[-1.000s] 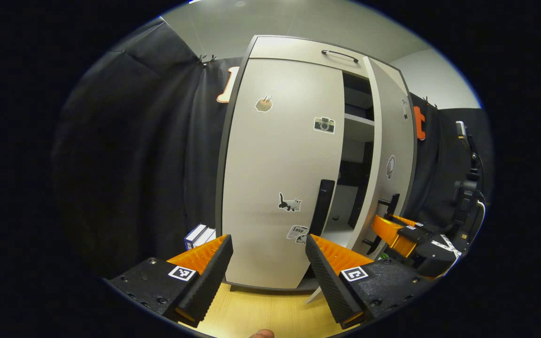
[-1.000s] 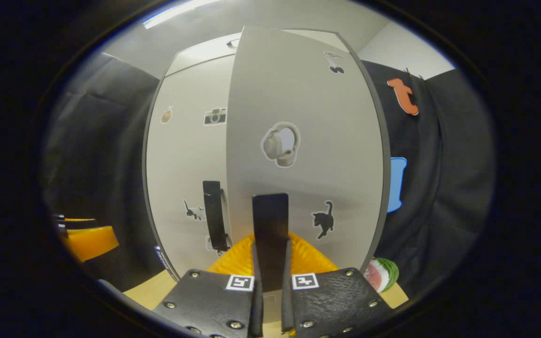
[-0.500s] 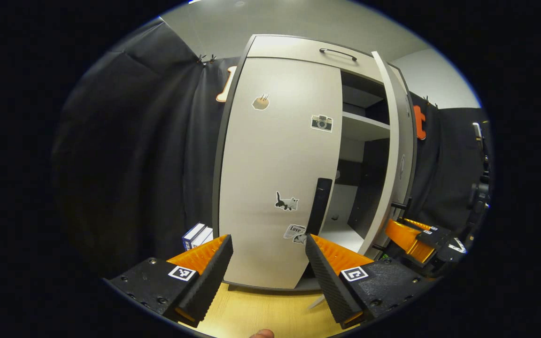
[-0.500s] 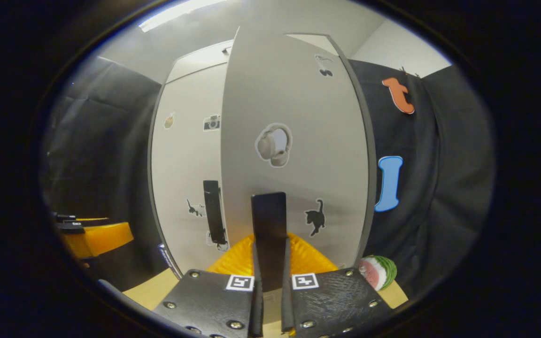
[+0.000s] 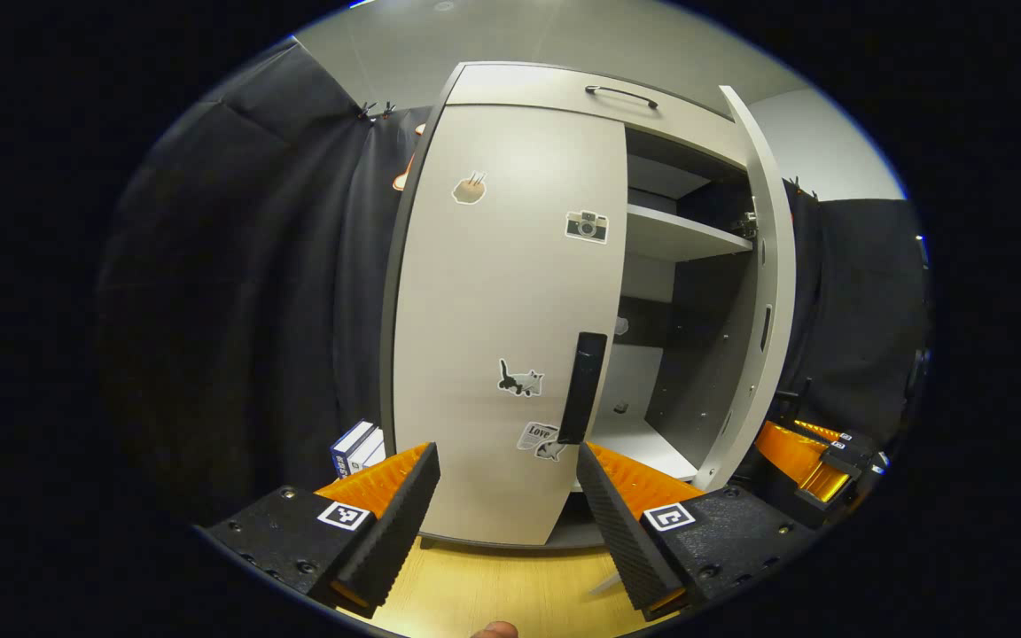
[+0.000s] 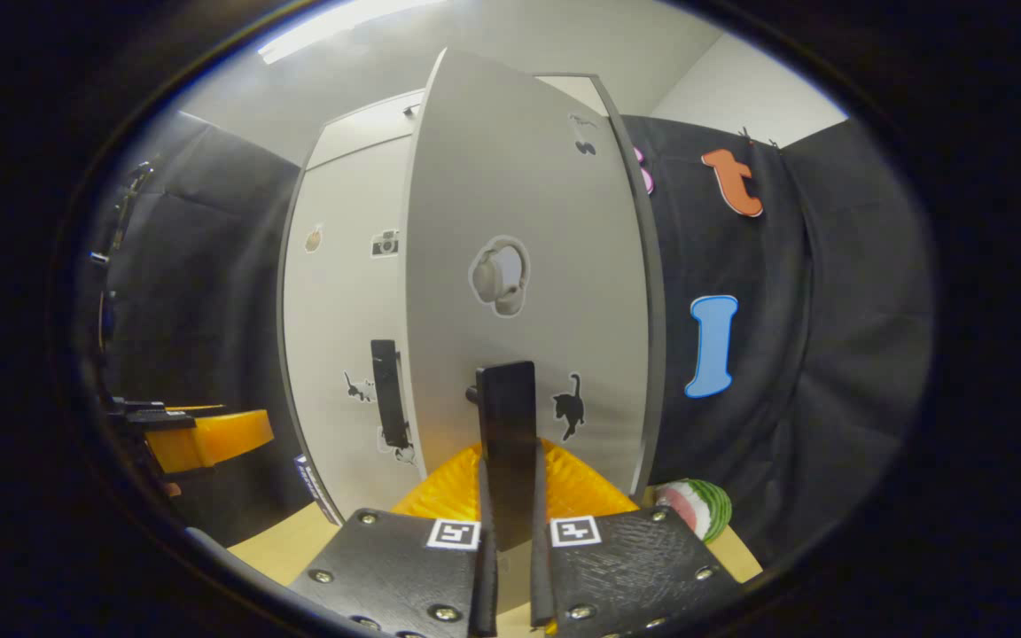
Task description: Open the right door of the double-door shoe cabinet with the right hand, and open the left door with the left hand.
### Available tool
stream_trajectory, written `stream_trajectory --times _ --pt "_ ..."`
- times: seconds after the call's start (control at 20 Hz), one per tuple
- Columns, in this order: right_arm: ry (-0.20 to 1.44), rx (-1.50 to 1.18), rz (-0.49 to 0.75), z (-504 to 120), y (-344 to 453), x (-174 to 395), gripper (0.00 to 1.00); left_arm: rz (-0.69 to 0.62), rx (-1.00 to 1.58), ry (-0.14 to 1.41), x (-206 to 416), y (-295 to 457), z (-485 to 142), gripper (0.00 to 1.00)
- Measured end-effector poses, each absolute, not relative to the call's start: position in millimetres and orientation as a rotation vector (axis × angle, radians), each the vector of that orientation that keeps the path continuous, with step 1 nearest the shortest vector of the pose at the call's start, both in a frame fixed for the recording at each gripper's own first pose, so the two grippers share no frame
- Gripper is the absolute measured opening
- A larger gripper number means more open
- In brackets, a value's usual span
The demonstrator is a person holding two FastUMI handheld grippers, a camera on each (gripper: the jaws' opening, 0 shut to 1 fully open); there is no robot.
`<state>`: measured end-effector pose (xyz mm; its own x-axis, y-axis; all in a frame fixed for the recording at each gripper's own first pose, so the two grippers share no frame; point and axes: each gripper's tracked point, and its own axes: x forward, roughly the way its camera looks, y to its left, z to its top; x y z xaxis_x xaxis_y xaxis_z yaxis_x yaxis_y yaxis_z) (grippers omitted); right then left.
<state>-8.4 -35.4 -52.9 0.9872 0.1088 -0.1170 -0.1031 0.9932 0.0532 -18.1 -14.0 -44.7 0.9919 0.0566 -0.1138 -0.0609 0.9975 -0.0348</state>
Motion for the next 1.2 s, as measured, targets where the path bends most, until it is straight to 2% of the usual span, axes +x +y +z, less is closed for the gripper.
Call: stream_trajectory --times 0.6,1.2 --pt "0.1 0.016 0.006 -50.0 -62.5 -15.8 0.14 0.006 -0.049 0.133 -10.9 -39.4 -55.9 0.96" --pt "0.11 0.021 -0.163 -50.2 -113.5 -34.7 0.13 -0.07 -0.037 0.151 -0.7 -75.5 -64.6 0.96"
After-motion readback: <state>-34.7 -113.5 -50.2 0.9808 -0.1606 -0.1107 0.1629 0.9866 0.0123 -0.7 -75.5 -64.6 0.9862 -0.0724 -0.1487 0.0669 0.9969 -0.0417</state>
